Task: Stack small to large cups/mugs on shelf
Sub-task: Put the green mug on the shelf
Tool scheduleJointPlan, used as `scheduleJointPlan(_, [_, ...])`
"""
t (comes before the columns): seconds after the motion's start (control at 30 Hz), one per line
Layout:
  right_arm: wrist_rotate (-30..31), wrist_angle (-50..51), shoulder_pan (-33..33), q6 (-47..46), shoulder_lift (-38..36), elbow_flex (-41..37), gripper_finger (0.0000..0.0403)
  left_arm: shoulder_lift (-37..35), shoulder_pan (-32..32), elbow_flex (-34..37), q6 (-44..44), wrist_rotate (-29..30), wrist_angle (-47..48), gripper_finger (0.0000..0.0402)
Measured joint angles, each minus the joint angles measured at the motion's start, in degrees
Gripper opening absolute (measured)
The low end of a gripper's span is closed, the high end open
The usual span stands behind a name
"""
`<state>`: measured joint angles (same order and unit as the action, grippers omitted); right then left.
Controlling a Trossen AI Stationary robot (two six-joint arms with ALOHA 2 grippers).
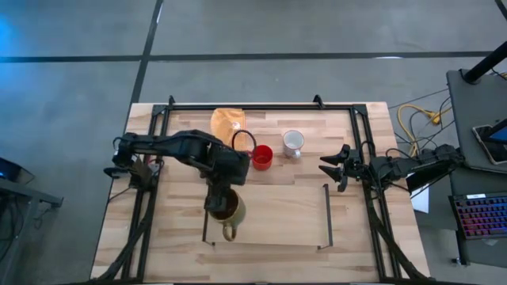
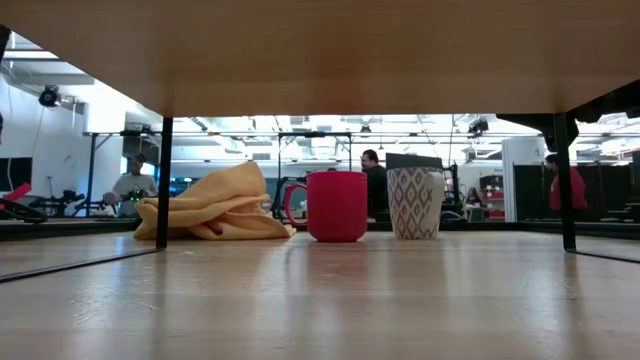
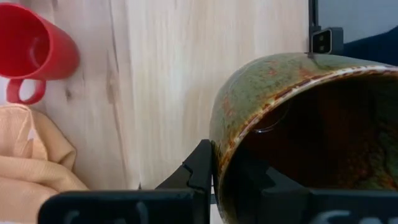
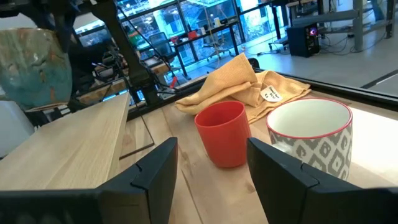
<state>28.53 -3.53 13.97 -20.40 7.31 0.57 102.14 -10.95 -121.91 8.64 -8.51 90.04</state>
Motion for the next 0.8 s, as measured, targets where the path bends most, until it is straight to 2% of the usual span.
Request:
scheduleJointPlan(0.1, [0.0,0.0,0.0,0.0,0.0,0.0,0.0185,0.7,-0.8,0.0,0.0,0.0,0.0,0.0014])
scheduleJointPlan(0.23, [0.0,0.0,0.0,0.0,0.0,0.0,0.0185,1.7,-1.3,0.0,-0.1,3.0,0.0,0.0014])
scheduleJointPlan(0.47, [0.0,0.0,0.0,0.0,0.0,0.0,0.0185,3.3,-1.5,0.5,-2.1,3.0,-0.1,0.0014])
scheduleJointPlan(0.8, [0.0,0.0,0.0,0.0,0.0,0.0,0.0185,0.8,-1.9,3.5,-3.1,2.9,0.1,0.0014])
